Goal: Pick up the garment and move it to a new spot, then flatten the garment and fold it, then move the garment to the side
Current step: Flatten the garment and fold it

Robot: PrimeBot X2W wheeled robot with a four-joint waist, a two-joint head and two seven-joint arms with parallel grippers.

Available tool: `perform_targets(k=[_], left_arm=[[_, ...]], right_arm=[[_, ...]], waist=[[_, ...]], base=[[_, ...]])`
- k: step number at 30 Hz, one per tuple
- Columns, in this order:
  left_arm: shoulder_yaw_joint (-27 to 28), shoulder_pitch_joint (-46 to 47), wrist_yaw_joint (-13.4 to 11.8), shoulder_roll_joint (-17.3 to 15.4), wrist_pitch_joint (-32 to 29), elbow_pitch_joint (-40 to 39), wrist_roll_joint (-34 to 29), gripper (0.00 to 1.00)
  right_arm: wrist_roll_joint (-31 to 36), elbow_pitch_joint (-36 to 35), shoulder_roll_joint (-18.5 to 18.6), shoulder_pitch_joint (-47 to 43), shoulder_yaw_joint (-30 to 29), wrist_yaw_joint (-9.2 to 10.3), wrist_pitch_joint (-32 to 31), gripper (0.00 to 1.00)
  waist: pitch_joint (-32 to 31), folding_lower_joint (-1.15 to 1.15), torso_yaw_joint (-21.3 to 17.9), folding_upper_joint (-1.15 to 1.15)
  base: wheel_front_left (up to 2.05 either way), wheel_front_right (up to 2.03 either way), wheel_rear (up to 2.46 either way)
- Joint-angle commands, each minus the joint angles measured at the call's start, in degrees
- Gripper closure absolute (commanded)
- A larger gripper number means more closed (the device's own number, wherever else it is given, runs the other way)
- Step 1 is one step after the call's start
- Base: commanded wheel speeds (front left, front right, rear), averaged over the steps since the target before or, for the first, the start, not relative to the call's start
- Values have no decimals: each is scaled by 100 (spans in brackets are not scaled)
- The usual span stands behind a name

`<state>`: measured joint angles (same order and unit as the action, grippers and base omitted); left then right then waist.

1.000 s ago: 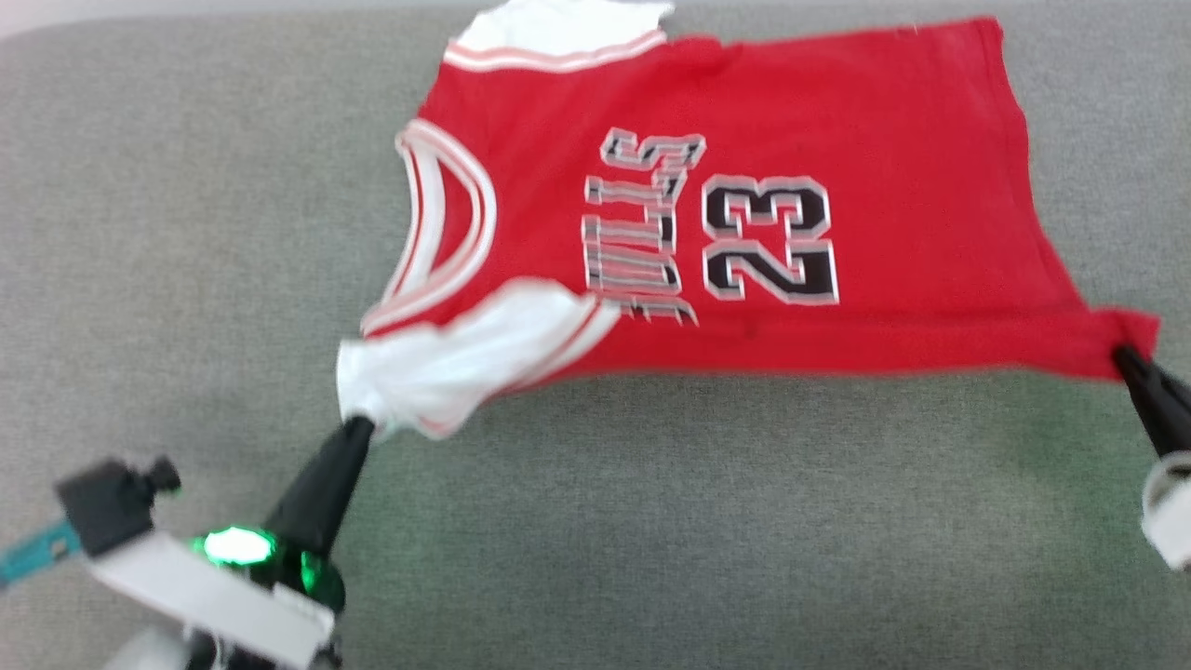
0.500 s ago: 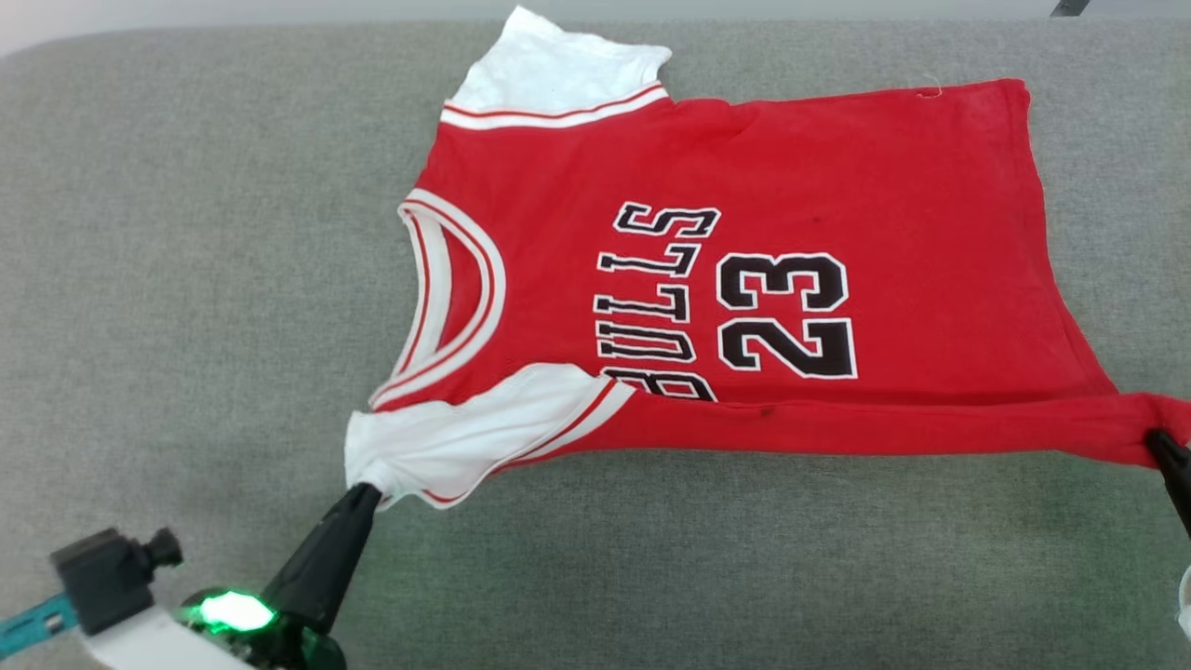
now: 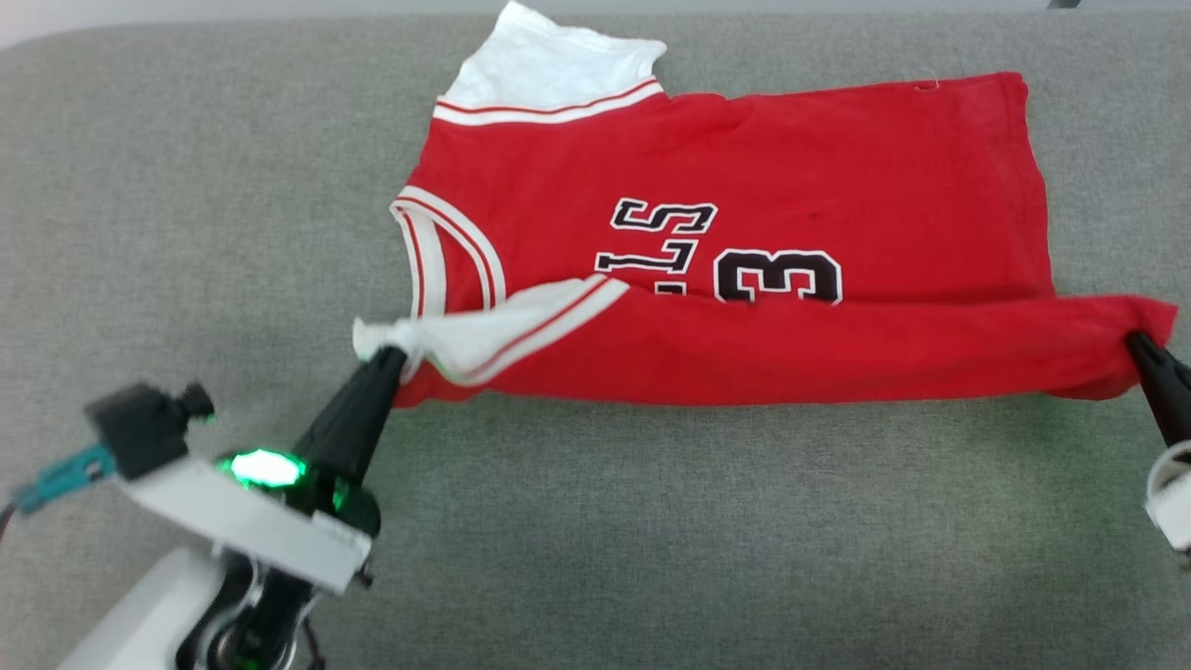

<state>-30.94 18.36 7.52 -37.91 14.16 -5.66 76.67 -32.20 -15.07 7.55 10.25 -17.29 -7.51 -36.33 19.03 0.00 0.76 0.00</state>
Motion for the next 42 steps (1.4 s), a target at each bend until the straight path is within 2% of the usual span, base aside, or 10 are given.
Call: perform_targets(k=[1, 12, 21, 30, 31, 32, 33, 34, 35, 42], left_arm=[[-23, 198, -8, 96, 35, 141, 64, 100], [-307, 1125, -9, 469, 87, 1607, -56, 100], [-556, 1409, -10, 617, 86, 2716, -578, 100], [-852, 1583, -11, 640, 73, 3245, -838, 100], [-883, 1595, -11, 639, 70, 3261, -851, 86], [-915, 1600, -11, 642, 69, 3266, -855, 65], [-952, 1620, -11, 621, 69, 3276, -879, 28], [-1006, 1646, -11, 585, 70, 3294, -909, 0], [-1048, 1676, -12, 537, 70, 3294, -935, 0], [-1425, 2046, -10, 12, -296, 3024, -935, 0]], right_arm=[[28, 147, -25, 152, 26, 4, 92, 100], [150, 1478, 18, 794, 278, 4, 695, 100], [245, 2218, 47, 1085, 444, 4, 1201, 100], [220, 2677, 162, 1184, 707, 6, 1520, 100], [210, 2687, 179, 1171, 748, 6, 1574, 100], [191, 2679, 196, 1156, 804, 6, 1625, 100], [172, 2665, 199, 1132, 827, 5, 1690, 72], [177, 2641, 221, 1104, 860, 5, 1755, 44], [188, 2606, 255, 1090, 895, 5, 1816, 0], [71, 2208, 356, 833, 919, 4, 2135, 0]], waist=[[37, 0, -17, 0], [446, 0, -64, 0], [727, 0, -82, 0], [724, 0, -104, 0], [693, 0, -103, 0], [653, 0, -98, 0], [611, 0, -94, 0], [557, 0, -86, 0], [500, 0, -77, 0], [-47, 0, 5, 0]], base=[[0, 0, 0], [0, 0, 0], [0, 0, 0], [0, 0, 0], [0, 0, 0], [0, 0, 0], [0, 0, 0], [0, 0, 0], [0, 0, 0], [0, 0, 0]])
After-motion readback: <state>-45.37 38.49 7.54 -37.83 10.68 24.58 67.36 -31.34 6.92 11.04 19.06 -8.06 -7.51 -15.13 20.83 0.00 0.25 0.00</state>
